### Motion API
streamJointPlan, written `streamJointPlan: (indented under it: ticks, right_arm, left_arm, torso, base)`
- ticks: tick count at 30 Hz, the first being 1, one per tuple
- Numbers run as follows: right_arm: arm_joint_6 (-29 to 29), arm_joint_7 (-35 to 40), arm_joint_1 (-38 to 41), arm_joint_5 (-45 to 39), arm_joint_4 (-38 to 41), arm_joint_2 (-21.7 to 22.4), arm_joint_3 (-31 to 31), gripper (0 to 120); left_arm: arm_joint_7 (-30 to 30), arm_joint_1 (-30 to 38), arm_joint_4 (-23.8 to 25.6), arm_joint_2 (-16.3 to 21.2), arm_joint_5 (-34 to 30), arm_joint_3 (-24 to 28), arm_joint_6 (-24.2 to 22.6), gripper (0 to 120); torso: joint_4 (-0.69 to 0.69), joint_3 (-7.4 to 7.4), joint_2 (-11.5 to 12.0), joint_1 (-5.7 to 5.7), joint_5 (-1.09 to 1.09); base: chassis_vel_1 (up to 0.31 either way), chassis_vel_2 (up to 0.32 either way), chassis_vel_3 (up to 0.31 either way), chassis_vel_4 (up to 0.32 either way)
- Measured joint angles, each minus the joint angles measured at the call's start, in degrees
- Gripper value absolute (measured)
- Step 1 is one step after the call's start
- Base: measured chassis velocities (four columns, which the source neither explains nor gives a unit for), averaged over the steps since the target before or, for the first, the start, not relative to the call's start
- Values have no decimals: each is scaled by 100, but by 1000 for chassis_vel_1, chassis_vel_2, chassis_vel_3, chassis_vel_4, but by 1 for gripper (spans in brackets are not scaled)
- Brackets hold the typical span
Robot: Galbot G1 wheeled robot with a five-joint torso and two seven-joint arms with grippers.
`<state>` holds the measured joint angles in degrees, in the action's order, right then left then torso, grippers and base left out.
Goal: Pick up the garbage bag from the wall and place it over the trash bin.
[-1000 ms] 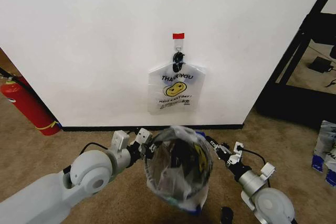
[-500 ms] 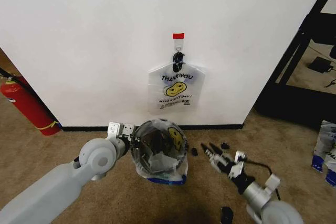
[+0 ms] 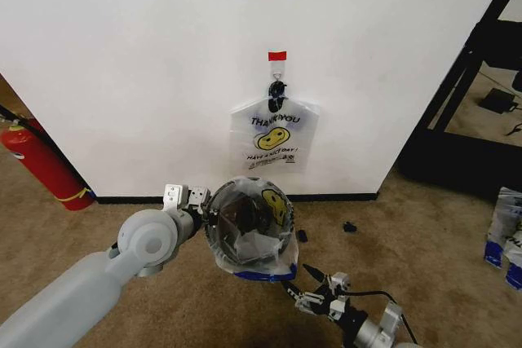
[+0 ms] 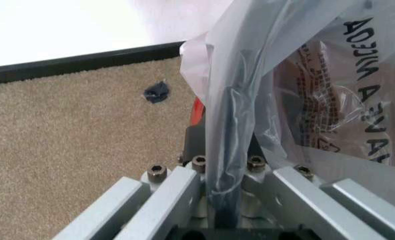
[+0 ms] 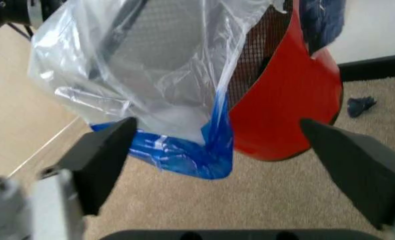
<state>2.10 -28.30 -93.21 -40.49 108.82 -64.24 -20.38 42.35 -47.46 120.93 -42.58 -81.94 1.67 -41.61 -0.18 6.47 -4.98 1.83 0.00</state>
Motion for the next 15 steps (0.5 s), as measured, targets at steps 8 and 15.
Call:
streamJointPlan:
  ticks: [8, 15]
  right_arm:
    - [16, -37, 5, -59, 60, -11, 43, 61]
    - [14, -28, -27, -70, 101, -10, 41, 35]
  left_arm:
    - [-4, -14, 95, 16, -11, 1, -14, 0]
    - [-4, -33, 125, 45, -14, -5, -13, 0]
  torso:
    - [-1, 0, 0, 0, 0]
    - [-1, 0, 0, 0, 0]
  base:
    - [0, 0, 0, 0]
    - [0, 0, 0, 0]
